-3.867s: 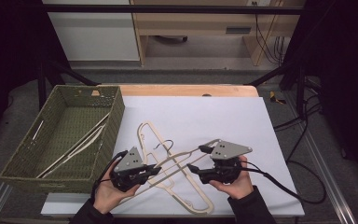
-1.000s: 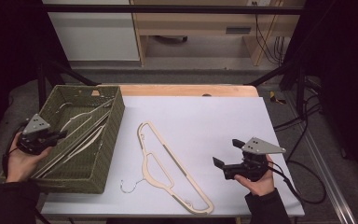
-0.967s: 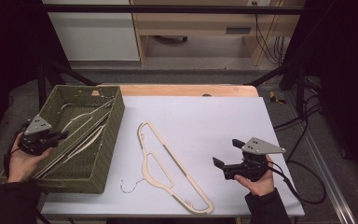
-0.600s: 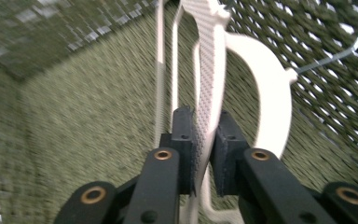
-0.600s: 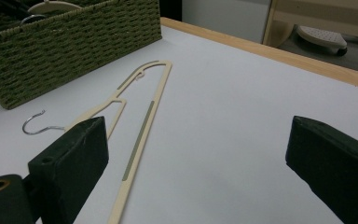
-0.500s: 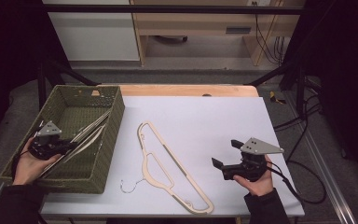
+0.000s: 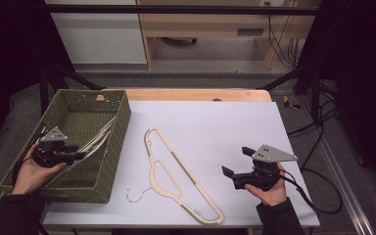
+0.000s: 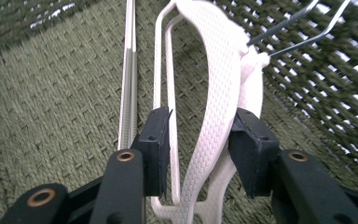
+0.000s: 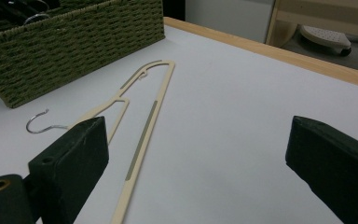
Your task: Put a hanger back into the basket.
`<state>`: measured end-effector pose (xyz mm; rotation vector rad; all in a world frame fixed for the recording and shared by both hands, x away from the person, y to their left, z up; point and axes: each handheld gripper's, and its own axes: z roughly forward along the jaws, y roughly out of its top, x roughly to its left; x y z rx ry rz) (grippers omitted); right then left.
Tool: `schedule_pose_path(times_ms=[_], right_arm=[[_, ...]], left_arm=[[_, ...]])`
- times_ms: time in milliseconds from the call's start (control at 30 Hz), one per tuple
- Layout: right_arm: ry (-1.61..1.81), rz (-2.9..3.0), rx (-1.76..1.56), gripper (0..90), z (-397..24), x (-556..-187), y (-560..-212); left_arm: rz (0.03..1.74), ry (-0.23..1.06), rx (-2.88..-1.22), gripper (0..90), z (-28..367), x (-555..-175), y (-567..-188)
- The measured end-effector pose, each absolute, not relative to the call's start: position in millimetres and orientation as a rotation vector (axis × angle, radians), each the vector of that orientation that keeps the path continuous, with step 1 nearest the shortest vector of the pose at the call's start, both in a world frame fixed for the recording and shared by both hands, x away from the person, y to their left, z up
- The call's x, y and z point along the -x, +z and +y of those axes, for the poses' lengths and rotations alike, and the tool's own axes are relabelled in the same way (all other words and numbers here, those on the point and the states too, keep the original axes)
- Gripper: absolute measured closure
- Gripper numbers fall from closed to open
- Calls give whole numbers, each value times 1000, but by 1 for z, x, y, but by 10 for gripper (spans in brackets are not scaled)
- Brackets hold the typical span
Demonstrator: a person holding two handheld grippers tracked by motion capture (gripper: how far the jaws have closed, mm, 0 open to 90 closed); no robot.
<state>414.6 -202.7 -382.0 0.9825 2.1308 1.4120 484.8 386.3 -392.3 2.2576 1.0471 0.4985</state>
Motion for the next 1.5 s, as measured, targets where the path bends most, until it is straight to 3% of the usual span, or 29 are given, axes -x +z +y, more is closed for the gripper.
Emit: schedule_pose_path(times_ms=[333,500,833,1033,1267,1500], right_arm=[[1418,2132,-976,65,-202,-414,-381],[1423,2131,-965,63,-202,-413,-380],[1444,2143,-958,57,-196,-412,-380],[1482,2136,-947,58,-194,-412,-380],[1500,2130,-956,38,-192,-412,-381],[1506,2136,-960,36,-192,-411,-381]], left_arm=[[995,520,-2244,557,379,-480,-382],[970,574,-2147,509,375,-472,-371],[888,620,-1834,227,352,-437,-340],[828,591,-1760,148,321,-419,-339],[778,563,-1713,129,284,-404,-344],[711,547,-1773,126,248,-393,-361]])
